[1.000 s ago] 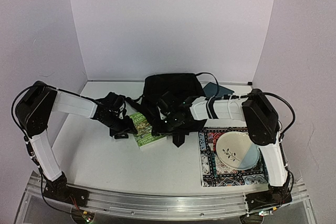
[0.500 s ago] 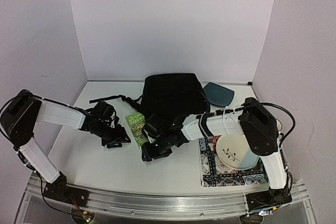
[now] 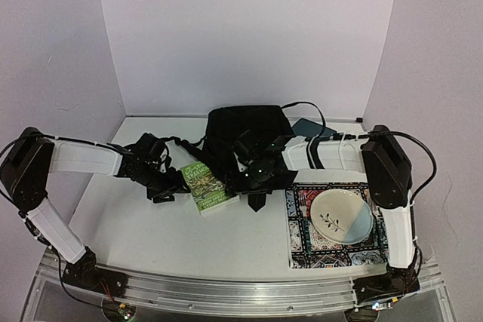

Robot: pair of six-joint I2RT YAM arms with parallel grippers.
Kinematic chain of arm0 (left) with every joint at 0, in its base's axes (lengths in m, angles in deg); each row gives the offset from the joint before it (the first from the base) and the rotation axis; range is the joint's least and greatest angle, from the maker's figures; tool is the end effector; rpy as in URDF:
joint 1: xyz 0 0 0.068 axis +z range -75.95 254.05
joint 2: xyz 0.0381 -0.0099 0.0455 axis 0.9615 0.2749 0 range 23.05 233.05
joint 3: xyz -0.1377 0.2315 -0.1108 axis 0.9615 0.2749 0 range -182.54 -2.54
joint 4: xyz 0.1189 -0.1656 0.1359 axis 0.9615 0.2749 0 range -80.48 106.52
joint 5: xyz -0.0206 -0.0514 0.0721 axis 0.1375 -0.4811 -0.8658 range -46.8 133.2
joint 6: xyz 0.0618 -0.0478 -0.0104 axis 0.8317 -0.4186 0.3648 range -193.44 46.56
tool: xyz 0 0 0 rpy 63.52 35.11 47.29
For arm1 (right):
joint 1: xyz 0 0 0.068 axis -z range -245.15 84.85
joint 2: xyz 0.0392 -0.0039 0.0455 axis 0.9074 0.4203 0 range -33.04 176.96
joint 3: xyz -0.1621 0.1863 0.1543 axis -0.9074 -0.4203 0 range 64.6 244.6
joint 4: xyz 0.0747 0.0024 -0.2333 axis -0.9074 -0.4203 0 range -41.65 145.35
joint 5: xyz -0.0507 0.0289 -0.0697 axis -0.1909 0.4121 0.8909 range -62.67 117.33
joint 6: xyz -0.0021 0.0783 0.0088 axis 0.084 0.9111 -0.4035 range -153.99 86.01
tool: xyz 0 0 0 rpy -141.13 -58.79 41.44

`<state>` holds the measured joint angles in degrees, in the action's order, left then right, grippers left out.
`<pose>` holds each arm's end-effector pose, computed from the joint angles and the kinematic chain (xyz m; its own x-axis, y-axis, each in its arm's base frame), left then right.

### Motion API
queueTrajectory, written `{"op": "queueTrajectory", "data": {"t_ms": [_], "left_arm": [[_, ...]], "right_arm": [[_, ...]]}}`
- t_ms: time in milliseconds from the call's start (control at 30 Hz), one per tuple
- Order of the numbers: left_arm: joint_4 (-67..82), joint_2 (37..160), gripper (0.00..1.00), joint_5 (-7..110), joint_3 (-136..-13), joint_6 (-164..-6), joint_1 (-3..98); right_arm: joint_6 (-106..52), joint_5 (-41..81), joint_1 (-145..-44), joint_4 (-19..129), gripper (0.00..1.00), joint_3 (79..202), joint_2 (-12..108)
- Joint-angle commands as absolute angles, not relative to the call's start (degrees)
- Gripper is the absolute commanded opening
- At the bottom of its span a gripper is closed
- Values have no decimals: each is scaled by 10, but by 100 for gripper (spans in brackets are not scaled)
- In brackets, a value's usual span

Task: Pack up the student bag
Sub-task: Move the book to the center of the board.

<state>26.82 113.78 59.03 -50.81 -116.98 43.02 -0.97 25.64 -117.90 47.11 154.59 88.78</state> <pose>0.2492 -0.1714 0.1672 -0.9593 -0.1965 -0.2027 -0.0653 0.8530 -0.5178 0.3024 0.4011 0.1938 -0.7677 -0.1098 -0.6313 -0.4663 0.7715 0.4328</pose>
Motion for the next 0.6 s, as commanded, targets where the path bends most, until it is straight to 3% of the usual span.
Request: {"op": "queueTrajectory", "data": {"t_ms": [0, 567], "left_arm": [[267, 1160, 65, 593, -558, -1165, 431], [247, 1249, 66, 610, -606, -1155, 431]], "right_arm": [[-13, 256, -1187, 437, 71, 1570, 889], [-16, 268, -1187, 464, 70, 1589, 944]]}}
